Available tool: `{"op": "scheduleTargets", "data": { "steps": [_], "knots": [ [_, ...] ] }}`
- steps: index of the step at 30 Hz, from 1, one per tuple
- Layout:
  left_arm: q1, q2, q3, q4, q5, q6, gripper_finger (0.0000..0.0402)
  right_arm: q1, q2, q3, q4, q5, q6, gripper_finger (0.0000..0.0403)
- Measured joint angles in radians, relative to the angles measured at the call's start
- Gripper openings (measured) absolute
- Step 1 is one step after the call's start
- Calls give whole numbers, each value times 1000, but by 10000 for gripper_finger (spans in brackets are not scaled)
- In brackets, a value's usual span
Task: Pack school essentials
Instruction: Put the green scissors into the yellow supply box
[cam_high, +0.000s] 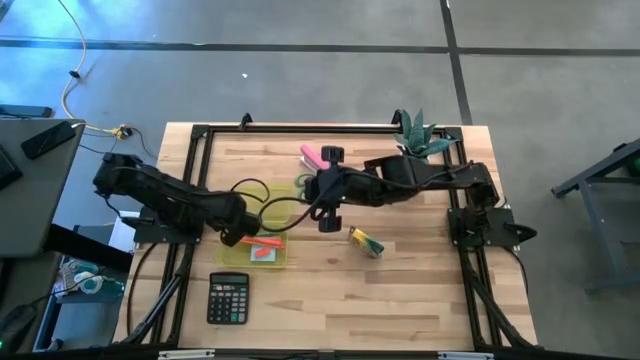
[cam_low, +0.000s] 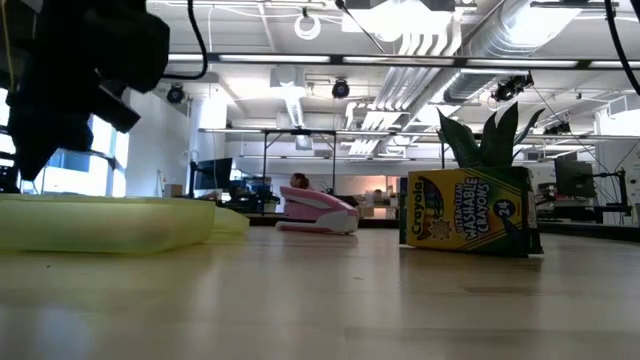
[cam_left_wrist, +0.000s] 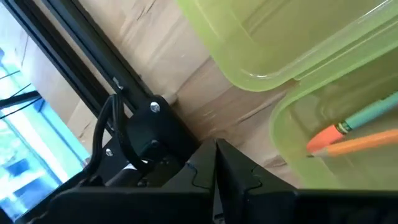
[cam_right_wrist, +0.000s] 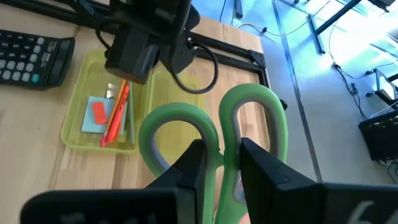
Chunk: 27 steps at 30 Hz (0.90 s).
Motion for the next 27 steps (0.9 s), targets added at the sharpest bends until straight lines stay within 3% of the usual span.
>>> {"op": "scheduleTargets", "data": {
  "steps": [11, 27],
  "knots": [
    [36, 171, 0, 116, 55, 82, 0, -4, 0, 0, -4, -17, 0, 57],
    [46, 188, 41, 217, 18, 149, 0, -11, 1, 0, -11, -17, -18, 57]
  ]
}}
